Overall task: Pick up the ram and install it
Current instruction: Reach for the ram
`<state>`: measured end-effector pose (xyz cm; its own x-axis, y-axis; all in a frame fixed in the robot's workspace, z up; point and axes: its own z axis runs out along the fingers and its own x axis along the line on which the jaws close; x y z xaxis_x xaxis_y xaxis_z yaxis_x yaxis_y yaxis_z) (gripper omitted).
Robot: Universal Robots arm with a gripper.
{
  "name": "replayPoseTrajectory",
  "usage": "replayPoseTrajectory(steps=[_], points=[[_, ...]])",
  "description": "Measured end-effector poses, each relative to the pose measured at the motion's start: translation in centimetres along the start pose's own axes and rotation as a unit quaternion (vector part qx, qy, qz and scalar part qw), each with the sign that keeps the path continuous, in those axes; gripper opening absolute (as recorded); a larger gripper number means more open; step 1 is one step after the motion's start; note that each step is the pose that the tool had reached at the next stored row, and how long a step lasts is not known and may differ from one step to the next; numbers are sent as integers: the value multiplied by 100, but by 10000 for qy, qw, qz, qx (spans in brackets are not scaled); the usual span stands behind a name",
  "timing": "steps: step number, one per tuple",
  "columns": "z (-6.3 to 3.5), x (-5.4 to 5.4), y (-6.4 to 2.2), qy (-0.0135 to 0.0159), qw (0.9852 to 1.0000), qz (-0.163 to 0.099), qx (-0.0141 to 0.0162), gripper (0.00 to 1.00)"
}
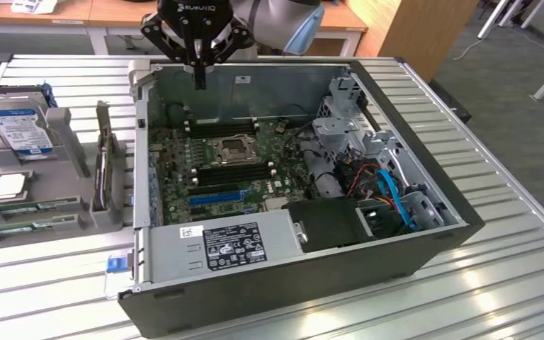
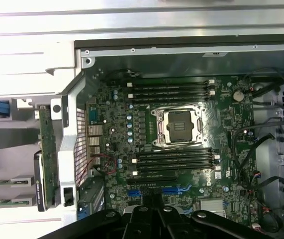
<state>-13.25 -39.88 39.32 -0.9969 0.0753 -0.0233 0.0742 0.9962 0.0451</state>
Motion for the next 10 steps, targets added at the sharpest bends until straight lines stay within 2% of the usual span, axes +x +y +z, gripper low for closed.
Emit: replayPoseTrajectory(steps=[10], points=[[-3, 138, -10, 0, 10000, 0, 0, 10]])
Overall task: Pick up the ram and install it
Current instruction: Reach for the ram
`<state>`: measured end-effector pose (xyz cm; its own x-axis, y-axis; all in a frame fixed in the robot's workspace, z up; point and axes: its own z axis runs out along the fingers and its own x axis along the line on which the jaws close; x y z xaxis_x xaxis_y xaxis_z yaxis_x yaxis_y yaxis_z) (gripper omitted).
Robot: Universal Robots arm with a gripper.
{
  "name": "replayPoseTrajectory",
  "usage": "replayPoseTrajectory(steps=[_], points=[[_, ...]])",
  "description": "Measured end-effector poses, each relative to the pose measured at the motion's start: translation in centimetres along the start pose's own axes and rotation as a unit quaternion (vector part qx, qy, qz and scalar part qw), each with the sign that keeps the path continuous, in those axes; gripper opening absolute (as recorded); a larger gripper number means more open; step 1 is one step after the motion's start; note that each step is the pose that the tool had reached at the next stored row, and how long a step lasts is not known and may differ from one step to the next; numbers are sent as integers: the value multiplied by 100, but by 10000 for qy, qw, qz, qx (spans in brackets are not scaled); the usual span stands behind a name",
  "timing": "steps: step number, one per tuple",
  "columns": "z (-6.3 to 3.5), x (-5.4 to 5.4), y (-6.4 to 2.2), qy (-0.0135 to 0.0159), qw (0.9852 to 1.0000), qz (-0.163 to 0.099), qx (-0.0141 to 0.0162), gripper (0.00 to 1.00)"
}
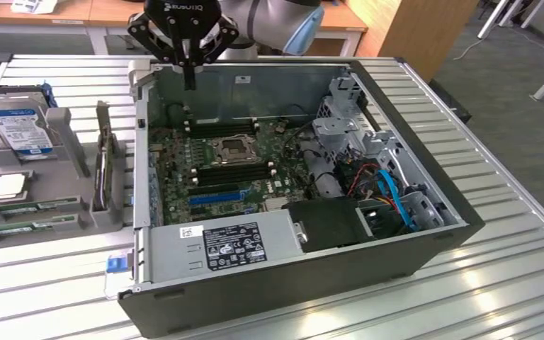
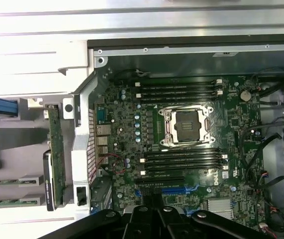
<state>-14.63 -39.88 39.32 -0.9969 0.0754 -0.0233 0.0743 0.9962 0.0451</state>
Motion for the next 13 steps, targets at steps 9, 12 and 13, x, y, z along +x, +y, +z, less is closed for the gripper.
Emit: replayPoseTrajectory(steps=[9, 12, 13], points=[[-4, 159, -12, 0, 10000, 0, 0, 10], [-6, 210, -16, 0, 10000, 0, 0, 10], [-7, 229, -17, 1, 10000, -1, 0, 10]])
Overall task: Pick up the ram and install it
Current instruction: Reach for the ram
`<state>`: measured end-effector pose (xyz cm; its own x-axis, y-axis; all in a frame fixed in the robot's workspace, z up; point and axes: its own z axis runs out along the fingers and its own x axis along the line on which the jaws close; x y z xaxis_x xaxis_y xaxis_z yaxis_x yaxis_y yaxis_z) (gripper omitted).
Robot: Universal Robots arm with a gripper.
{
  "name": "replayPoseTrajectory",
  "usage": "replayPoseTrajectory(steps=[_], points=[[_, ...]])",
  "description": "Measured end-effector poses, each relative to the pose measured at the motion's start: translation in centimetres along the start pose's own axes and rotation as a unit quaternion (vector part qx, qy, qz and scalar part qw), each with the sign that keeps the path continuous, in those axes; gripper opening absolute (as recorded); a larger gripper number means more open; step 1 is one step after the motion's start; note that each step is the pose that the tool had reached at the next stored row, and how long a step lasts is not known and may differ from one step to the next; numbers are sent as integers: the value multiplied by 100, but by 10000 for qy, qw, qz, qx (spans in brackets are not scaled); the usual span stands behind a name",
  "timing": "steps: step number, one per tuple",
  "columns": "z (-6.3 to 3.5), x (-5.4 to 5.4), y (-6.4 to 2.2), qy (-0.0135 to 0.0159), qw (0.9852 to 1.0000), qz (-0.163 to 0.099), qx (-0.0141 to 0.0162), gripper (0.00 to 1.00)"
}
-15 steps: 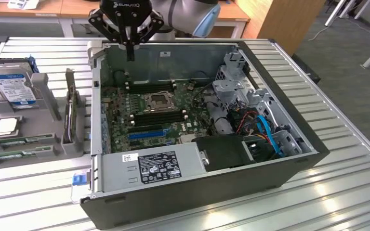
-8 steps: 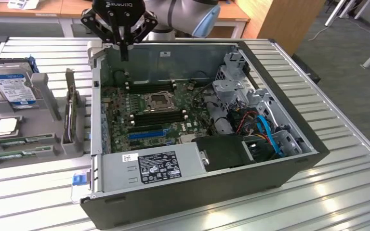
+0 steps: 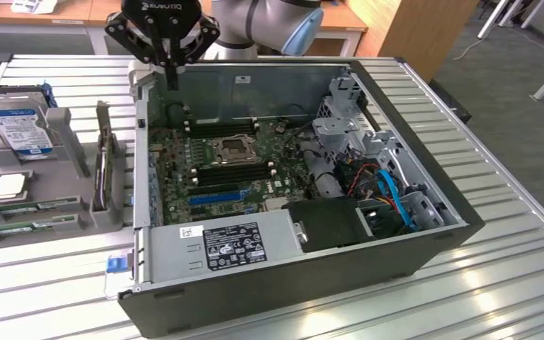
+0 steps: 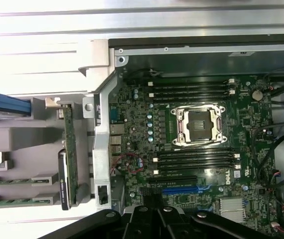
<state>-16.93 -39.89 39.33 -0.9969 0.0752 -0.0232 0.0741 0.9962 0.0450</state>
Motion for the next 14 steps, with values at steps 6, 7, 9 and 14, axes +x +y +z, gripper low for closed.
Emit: replayPoseTrajectory(steps=[6, 7, 9, 14], points=[[-2, 110, -8, -1, 10000, 1, 0, 10], [-3, 129, -10, -1, 10000, 1, 0, 10], [-4, 164, -12, -1, 10000, 0, -1, 10], [-6, 236, -18, -1, 10000, 0, 0, 10]])
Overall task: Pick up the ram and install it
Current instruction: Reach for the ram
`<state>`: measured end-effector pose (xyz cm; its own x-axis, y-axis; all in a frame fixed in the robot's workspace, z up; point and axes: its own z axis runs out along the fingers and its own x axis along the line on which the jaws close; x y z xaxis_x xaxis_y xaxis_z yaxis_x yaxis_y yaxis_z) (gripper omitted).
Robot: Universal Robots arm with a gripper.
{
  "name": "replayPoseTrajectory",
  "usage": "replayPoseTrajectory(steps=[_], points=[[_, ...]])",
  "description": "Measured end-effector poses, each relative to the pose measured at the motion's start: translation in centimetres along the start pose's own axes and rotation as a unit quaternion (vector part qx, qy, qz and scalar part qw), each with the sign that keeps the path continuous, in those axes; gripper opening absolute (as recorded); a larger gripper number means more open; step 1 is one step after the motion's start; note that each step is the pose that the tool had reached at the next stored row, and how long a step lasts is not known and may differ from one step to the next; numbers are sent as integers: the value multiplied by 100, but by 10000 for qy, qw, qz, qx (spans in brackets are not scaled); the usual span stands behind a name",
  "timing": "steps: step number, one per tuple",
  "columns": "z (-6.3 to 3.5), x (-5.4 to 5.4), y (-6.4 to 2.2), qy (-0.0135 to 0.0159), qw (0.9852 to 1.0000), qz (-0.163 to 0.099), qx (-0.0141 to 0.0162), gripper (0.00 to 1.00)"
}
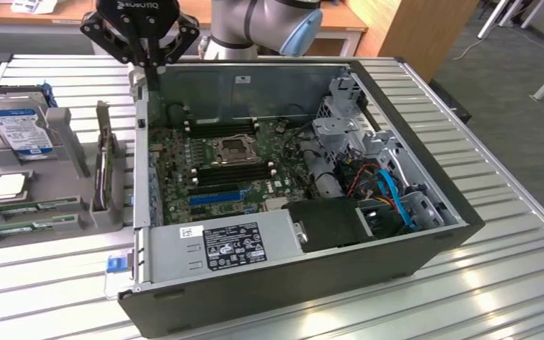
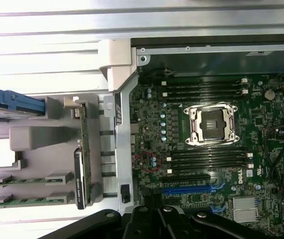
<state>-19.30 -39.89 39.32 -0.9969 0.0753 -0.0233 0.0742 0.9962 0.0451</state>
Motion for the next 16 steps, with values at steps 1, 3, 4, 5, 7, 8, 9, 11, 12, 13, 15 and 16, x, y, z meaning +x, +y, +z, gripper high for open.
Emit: replayPoseTrajectory(steps=[1, 3, 4, 5, 7, 8, 9, 11, 12, 13, 15, 16], points=[[-1, 15, -1, 0, 10000, 0, 0, 10], [-2, 47, -3, 0, 10000, 0, 0, 10], [-2, 62, -4, 0, 10000, 0, 0, 10], [-2, 76, -6, 0, 10000, 0, 0, 10], [-3, 103, -8, 0, 10000, 0, 1, 10], [-3, 118, -9, 0, 10000, 0, 0, 10], [-3, 132, -10, 0, 10000, 0, 0, 10], [-4, 161, -12, 0, 10000, 0, 0, 10], [-5, 176, -13, 0, 10000, 0, 0, 10], [-5, 190, -14, 0, 10000, 0, 0, 10], [-6, 215, -16, 0, 10000, 0, 0, 10], [-6, 227, -17, 0, 10000, 0, 0, 10]])
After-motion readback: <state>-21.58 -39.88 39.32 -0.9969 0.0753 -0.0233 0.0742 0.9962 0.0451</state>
